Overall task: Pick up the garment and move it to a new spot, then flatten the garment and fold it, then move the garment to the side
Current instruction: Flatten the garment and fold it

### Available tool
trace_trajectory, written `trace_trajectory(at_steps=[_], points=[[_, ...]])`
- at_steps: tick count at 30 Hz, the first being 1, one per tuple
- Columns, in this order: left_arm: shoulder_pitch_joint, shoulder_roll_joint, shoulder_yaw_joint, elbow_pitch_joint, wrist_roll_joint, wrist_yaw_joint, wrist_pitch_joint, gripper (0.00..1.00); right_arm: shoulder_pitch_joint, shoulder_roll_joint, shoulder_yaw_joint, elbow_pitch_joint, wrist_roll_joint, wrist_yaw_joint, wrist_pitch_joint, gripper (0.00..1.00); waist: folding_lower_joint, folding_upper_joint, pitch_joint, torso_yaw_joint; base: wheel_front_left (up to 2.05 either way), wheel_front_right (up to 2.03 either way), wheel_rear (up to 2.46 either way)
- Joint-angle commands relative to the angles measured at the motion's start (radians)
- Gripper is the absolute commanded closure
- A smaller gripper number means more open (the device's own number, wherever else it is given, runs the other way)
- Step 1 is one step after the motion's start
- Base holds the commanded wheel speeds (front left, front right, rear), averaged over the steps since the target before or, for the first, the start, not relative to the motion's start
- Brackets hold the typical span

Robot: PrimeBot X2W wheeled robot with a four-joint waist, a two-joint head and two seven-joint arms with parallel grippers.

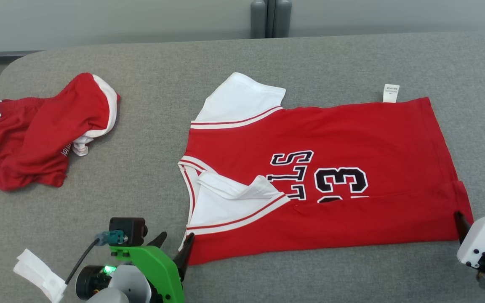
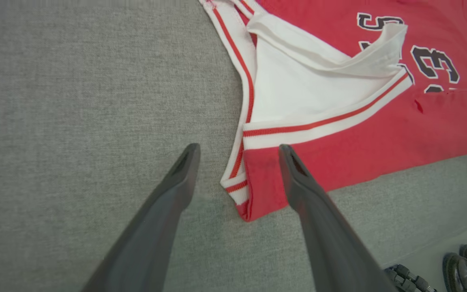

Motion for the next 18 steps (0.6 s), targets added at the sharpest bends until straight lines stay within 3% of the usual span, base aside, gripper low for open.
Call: trace_trajectory(at_steps=[1, 10, 18], points=[[-0.018, 0.008, 0.009, 0.0, 0.004, 0.003, -0.008, 0.0, 0.001, -0.003, -0.002, -0.021, -0.008, -0.001, 0.003, 0.0, 0.0, 0.0, -0.004, -0.002, 0.0, 0.0, 0.0], [-0.189, -0.006, 0.05, 0.044, 0.035, -0.022, 0.005, 0.0, -0.142, -0.002, 0.046, -0.135, -0.045, -0.001, 0.08, 0.0, 0.0, 0.0, 0.028, -0.036, 0.0, 0.0, 0.0], [-0.469, -0.051, 0.083, 0.216, 0.069, -0.048, 0.051, 0.0, -0.452, -0.076, 0.19, -0.014, -0.021, -0.001, 0.104, 0.0, 0.0, 0.0, 0.168, -0.104, 0.0, 0.0, 0.0]])
